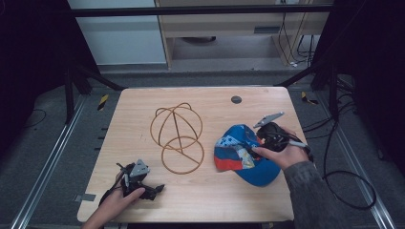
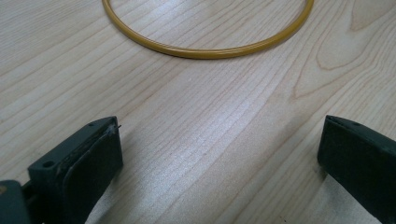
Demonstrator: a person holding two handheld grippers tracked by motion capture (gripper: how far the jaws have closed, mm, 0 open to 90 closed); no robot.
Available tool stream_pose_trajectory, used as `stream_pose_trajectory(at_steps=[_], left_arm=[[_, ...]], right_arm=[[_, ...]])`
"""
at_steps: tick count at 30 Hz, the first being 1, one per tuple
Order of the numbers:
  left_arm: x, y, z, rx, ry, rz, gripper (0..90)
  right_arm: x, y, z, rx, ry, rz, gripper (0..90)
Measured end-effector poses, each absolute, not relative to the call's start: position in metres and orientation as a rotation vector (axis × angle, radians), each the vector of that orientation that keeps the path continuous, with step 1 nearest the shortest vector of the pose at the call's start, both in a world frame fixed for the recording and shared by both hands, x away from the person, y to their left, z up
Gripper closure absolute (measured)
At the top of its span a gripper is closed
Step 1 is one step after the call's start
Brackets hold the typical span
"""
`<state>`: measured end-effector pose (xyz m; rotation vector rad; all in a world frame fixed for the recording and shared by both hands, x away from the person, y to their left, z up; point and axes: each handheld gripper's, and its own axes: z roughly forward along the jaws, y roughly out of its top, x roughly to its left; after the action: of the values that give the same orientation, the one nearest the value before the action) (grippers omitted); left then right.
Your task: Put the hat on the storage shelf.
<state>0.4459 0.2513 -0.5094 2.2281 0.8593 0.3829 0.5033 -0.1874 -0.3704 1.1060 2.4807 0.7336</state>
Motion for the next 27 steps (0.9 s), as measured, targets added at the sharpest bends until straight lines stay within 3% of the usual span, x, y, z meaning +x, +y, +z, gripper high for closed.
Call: stream_pose_trajectory(at_steps=[7,27], left_arm=[[0.446,0.251,-0.509,2.227,0.860,0.383,0.0],[0.446,0.251,-0.510,2.221,0.862,0.382,0.0]], right_arm=[[0.528,-0.169,-0.373,1.103,2.588,0.689,13.4],[0.543,-0.168,-0.383,1.131,2.627,0.691,38.5]])
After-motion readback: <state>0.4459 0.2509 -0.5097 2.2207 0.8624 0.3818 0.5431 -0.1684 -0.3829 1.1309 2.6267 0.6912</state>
